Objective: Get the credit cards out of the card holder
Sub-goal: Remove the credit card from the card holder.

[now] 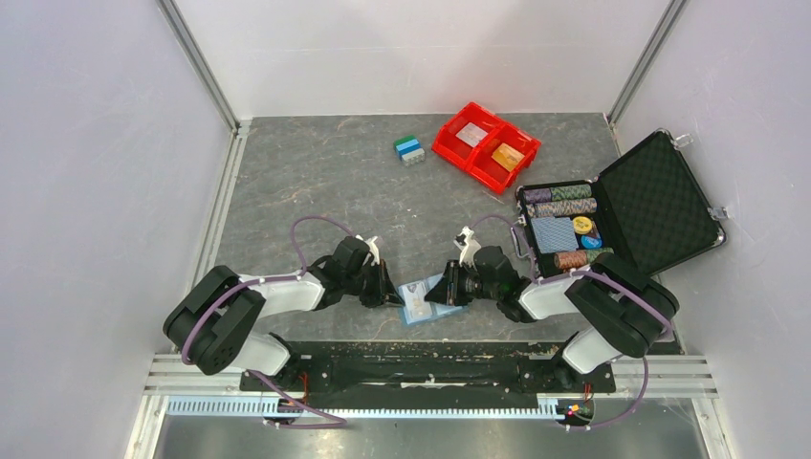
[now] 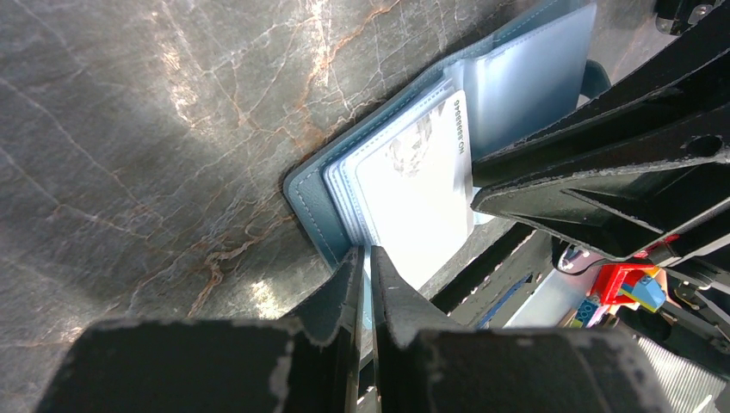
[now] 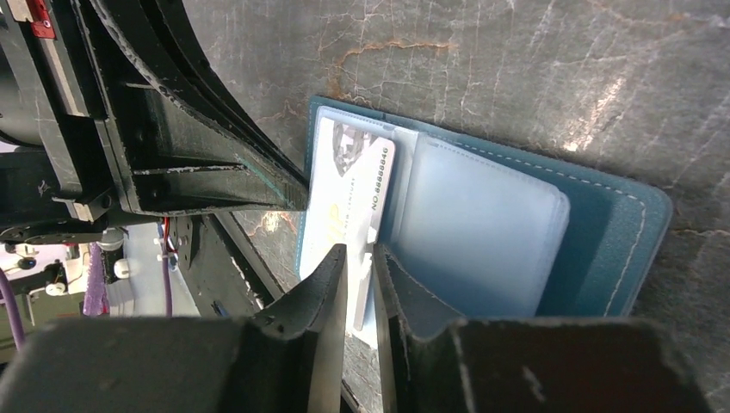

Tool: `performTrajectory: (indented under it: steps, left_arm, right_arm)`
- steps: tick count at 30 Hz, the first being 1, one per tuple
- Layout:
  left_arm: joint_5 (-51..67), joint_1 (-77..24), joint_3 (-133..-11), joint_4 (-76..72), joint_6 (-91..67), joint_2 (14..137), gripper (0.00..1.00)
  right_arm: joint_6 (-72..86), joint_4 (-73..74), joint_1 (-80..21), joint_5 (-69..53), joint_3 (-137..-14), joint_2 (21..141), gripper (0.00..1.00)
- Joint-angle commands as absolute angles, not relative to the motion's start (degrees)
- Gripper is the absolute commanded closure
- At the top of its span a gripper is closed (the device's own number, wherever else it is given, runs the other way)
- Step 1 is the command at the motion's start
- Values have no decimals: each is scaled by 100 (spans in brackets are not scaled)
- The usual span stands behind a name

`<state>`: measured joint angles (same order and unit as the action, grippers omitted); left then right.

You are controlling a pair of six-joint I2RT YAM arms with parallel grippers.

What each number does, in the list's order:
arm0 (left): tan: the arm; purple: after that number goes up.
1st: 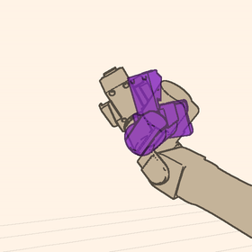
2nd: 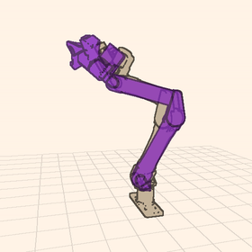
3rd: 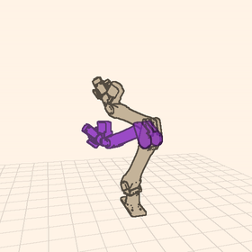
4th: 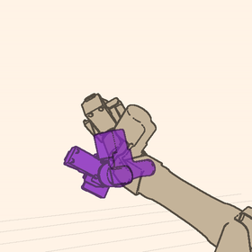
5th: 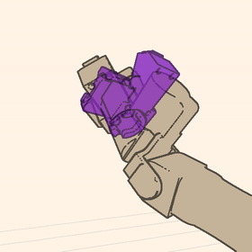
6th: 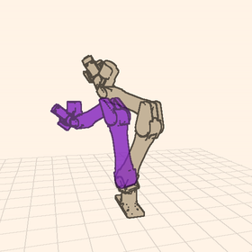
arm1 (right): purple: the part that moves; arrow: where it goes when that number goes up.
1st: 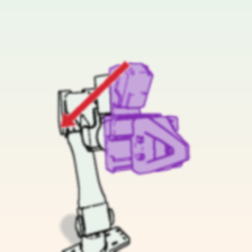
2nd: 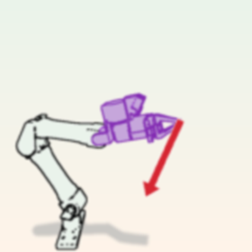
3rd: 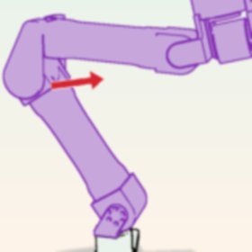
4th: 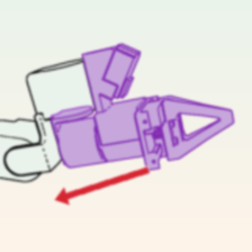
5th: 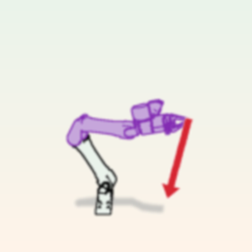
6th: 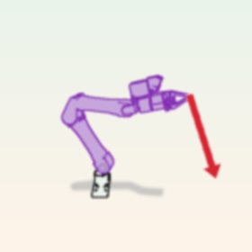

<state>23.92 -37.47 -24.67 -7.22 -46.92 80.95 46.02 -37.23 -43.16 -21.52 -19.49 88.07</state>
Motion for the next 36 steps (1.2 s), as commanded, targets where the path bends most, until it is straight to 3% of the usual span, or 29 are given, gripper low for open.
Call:
performTrajectory:
  steps: [1,5,36]
  left_arm:
    - [2268,-3776,-2391,-624,-4728,8175,87]
    - [2272,-3781,-2395,-596,-4715,8191,87]
    - [2139,-3781,-2878,149,-4338,8315,84]
  right_arm:
    - [4763,-4431,-4298,-2478,-1890,8915,84]
    - [4790,-4559,-4248,-2450,-1783,8842,100]
    - [4247,-3403,-3241,-2520,-1034,7176,100]
